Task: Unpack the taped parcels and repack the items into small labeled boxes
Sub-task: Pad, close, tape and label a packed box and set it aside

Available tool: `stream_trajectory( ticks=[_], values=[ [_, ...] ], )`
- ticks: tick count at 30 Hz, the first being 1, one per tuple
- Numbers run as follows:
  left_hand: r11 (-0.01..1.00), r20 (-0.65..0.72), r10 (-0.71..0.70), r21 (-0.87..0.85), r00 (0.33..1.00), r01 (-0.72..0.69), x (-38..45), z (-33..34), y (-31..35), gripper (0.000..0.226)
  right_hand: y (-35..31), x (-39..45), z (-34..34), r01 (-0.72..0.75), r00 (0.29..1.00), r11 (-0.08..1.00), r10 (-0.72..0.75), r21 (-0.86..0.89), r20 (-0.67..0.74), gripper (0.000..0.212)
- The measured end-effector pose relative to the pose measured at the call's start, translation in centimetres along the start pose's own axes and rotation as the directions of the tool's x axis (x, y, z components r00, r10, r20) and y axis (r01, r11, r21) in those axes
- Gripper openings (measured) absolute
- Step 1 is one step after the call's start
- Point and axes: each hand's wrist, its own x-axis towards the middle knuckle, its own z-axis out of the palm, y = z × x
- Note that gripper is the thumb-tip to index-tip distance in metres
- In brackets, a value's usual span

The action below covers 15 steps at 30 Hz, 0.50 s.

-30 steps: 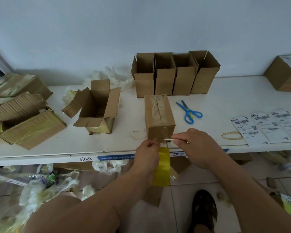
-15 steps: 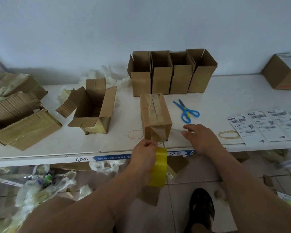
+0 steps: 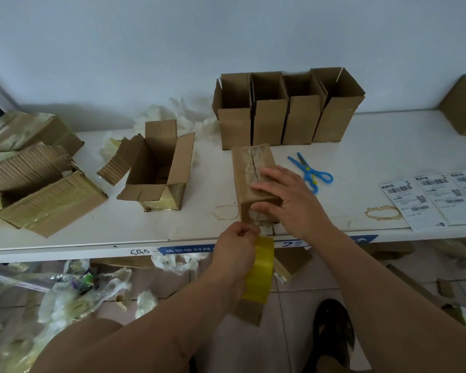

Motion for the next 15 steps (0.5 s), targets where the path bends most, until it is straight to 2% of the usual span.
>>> stream_trajectory(
  ticks=[3, 8, 11, 15],
  values=[
    [1.0, 0.014, 0.021, 0.019, 1.0, -0.022, 0.1, -0.4, 0.4, 0.016, -0.1, 0.2, 0.7, 0.031, 0.997, 0.999, -0.029, 0.019, -0.069, 0.047],
    [0.997, 0.053, -0.033, 0.071, 0.998, 0.03, -0.4, -1.2, 0.2, 0.012, 0.1, 0.2, 0.8, 0.045, 0.996, 0.998, -0.047, -0.036, -0.072, 0.045],
    [0.997, 0.085, -0.067, 0.033, 0.994, 0.064, -1.0, -1.9, -0.1, 0.01, 0.1, 0.2, 0.8, 0.039, 0.997, 0.999, -0.042, -0.038, -0.063, 0.046],
    [0.999, 0.073, 0.037, 0.018, 0.997, -0.039, -1.3, -2.8, 0.4, 0.012, 0.1, 0.2, 0.8, 0.018, 0.998, 0.999, -0.02, -0.038, -0.051, 0.05]
  ],
)
